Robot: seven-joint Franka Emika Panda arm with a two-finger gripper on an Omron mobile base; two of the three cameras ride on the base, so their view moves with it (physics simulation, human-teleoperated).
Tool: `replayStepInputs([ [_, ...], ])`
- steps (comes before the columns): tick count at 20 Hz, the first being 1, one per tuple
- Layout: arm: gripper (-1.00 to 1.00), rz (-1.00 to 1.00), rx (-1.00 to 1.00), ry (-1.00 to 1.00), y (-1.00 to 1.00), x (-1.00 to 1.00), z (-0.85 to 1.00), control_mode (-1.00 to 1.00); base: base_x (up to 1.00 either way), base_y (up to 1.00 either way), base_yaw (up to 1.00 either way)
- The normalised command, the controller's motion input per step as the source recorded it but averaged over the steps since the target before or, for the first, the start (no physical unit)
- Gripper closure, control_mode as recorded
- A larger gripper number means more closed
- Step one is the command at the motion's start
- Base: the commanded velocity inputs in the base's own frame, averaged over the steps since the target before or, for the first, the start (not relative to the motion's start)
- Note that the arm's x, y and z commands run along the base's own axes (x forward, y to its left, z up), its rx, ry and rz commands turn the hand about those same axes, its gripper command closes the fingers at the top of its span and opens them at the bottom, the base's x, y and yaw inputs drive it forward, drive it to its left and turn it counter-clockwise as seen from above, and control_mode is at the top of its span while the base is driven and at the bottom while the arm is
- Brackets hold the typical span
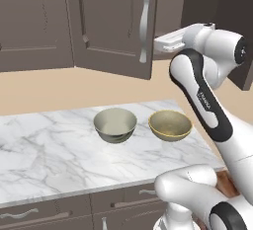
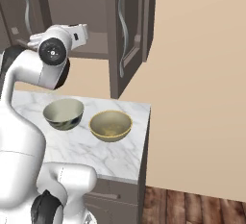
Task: Open the cabinet. Pick the bowls from the counter and place them in the cabinet. Then close the cabinet.
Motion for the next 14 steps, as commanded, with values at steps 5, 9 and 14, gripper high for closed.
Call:
replayStepInputs([
  [5, -1.00, 0.00, 0.00, 0.00, -0.01, 0.34, 0.00, -1.00, 0.00, 0.00, 0.00],
  [9, -1.00, 0.01, 0.00, 0.00, -0.14, 0.28, -0.01, -1.00, 0.00, 0.00, 0.00],
  [14, -1.00, 0.13, 0.02, 0.05, -0.12, 0.09, 0.00, -1.00, 0.00, 0.00, 0.00],
])
